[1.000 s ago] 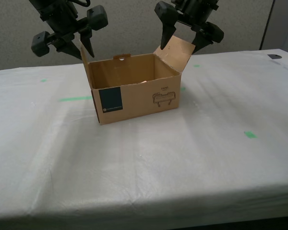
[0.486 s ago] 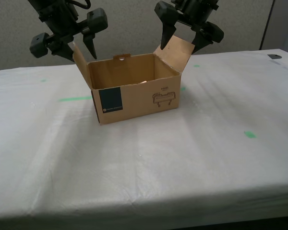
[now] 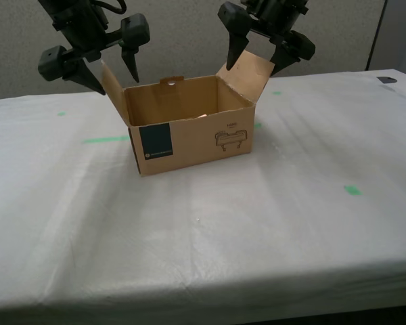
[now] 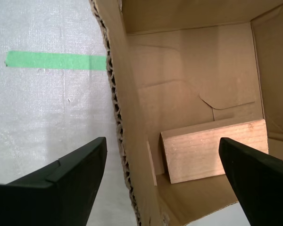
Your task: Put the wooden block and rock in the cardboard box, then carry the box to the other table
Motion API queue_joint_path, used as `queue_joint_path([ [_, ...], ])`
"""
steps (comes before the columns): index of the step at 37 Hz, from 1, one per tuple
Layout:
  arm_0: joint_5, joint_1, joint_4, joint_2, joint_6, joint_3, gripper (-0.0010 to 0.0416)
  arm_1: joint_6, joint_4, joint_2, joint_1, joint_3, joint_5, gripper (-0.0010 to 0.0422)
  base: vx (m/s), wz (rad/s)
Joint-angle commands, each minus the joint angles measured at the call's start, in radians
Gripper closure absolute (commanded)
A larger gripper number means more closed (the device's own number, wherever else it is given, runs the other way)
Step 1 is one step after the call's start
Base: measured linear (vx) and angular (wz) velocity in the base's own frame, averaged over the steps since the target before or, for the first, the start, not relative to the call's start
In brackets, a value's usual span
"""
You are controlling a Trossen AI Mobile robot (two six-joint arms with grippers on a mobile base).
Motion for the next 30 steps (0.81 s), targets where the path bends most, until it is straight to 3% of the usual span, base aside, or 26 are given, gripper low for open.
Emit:
queue_joint_path([
  [1,0.000,0.000,-0.001,-0.001,-0.003,0.002,0.0019,0.006,-0.009,-0.001,0.002,0.000,-0.003,0.0065,0.000,0.000],
  [8,0.000,0.000,0.000,-0.002,-0.005,0.002,0.0019,0.059,-0.045,-0.001,0.004,0.015,-0.002,0.0026,0.000,0.000],
  [12,0.000,0.000,0.000,-0.006,-0.010,0.002,0.0019,0.061,-0.066,-0.003,0.005,0.035,-0.003,0.0010,0.000,0.000],
  [21,0.000,-0.002,-0.002,-0.042,-0.013,0.002,0.0019,0.060,-0.091,-0.041,0.006,0.086,-0.010,0.0021,0.000,0.000],
  [25,0.002,-0.003,-0.005,-0.073,-0.014,0.002,0.0019,0.060,-0.094,-0.088,0.006,0.087,-0.068,0.0021,0.000,0.000],
  [27,0.024,-0.003,-0.007,-0.092,-0.018,0.002,0.0018,0.060,-0.111,-0.117,0.005,0.087,-0.106,0.0021,0.000,0.000],
  [30,0.065,-0.003,-0.012,-0.116,-0.028,0.002,0.0019,0.060,-0.143,-0.159,0.005,0.085,-0.127,0.0021,0.000,0.000],
])
